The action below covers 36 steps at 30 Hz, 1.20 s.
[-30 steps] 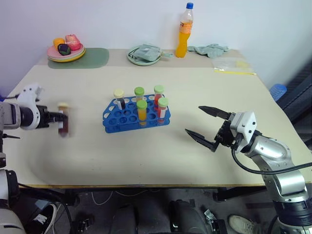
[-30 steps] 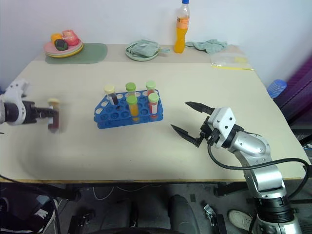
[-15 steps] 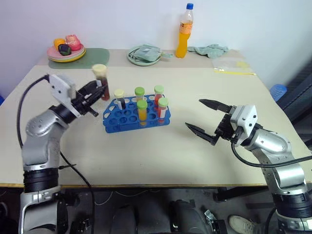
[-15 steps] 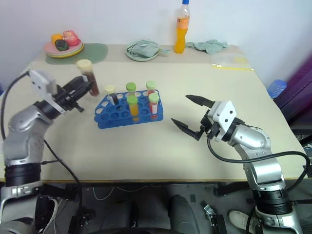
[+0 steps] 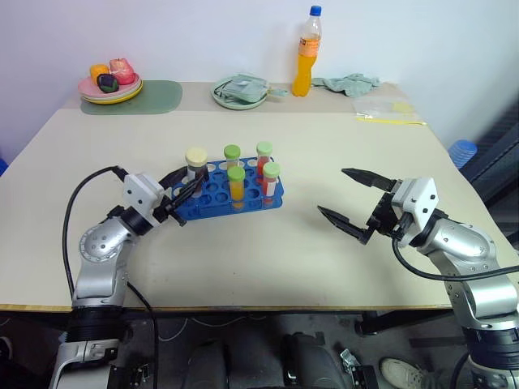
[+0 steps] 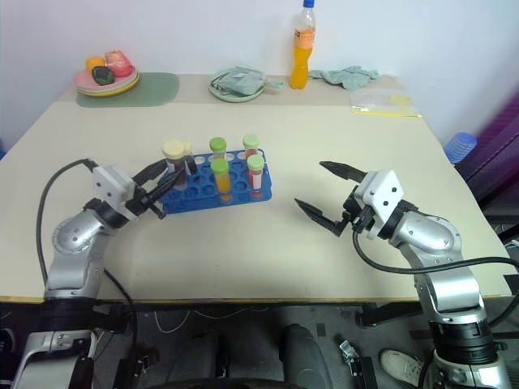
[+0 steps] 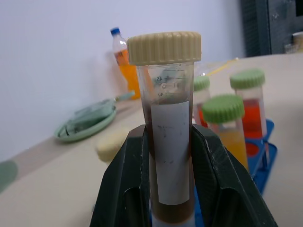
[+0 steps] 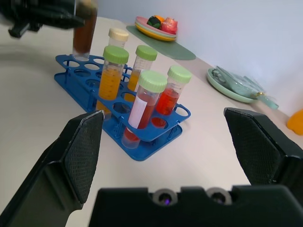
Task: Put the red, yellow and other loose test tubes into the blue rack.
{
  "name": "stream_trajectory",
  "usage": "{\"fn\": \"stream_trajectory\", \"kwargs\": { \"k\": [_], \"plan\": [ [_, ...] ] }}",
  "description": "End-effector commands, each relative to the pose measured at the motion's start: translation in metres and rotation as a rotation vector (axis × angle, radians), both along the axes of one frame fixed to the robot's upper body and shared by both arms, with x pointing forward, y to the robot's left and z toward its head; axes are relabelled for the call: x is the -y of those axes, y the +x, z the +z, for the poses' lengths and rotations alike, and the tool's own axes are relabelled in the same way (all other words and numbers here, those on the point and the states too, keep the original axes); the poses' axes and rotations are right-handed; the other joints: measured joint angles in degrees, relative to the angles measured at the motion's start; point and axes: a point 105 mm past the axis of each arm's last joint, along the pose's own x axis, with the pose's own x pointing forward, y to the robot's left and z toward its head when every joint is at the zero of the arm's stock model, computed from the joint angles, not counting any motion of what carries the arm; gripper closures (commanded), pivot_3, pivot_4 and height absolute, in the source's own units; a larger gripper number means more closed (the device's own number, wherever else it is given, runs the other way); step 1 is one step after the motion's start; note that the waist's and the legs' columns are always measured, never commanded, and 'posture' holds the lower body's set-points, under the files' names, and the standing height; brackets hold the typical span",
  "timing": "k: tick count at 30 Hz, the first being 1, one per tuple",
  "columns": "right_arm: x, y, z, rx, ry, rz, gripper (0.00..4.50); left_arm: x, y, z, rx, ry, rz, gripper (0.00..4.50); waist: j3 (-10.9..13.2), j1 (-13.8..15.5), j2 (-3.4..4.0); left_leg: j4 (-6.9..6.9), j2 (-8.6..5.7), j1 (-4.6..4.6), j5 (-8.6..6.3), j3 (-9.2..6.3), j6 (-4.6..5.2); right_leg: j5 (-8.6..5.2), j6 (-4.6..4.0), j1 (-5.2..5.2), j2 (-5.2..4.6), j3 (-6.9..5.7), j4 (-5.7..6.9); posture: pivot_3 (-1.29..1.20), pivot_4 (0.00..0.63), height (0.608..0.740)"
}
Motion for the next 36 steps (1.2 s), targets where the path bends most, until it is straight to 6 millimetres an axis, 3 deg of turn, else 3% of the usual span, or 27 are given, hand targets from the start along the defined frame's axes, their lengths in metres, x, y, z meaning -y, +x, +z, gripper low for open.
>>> {"fn": "stream_trajectory", "kwargs": {
  "k": [1,10,22,26,30,36],
  "plan": [
    [-0.002,-0.003,0.018,0.066,-0.010,0.002,0.00,0.005,-0.001,-0.001,0.044,0.029,0.007,3.82,0.00,0.00,0.00,0.00,0.00,0.00,0.00,0.00,0.00,-0.01,-0.01,0.00,-0.01,0.00,0.00,0.00,0.150,0.740],
    [-0.002,-0.003,0.020,0.069,-0.013,-0.009,0.00,0.010,-0.005,-0.037,-0.050,0.008,0.020,3.82,-0.06,-0.04,0.10,-0.02,0.02,0.05,-0.01,0.01,0.01,-0.07,-0.13,0.03,-0.01,0.00,0.00,0.00,0.150,0.740],
    [-0.001,-0.002,0.017,0.074,-0.020,-0.011,0.00,0.008,0.005,-0.036,-0.152,-0.155,0.043,3.82,-0.10,-0.04,0.16,-0.03,0.02,0.08,-0.01,0.00,0.02,-0.08,-0.13,0.06,0.00,0.00,0.00,0.00,0.150,0.740],
    [-0.001,-0.003,0.016,0.075,-0.021,-0.012,0.00,0.002,0.009,-0.027,-0.172,-0.241,0.086,1.90,-0.08,-0.06,0.13,-0.03,0.02,0.05,-0.02,-0.02,0.03,-0.07,-0.12,0.06,0.00,-0.01,-0.02,0.00,0.150,0.740],
    [-0.001,-0.003,0.015,0.074,-0.020,-0.015,0.00,0.009,0.004,-0.023,-0.215,-0.241,0.034,0.03,-0.08,-0.07,0.13,-0.03,0.02,0.05,-0.02,-0.03,0.03,-0.08,-0.13,0.06,0.01,-0.01,-0.03,0.00,0.150,0.740],
    [-0.001,-0.002,0.013,0.073,-0.020,-0.016,0.00,-0.002,-0.013,0.004,-0.176,-0.233,-0.022,0.03,-0.08,-0.21,0.14,-0.07,0.04,0.07,-0.02,-0.03,0.03,-0.10,-0.17,0.06,0.02,-0.01,-0.03,0.00,0.150,0.740]
  ]
}}
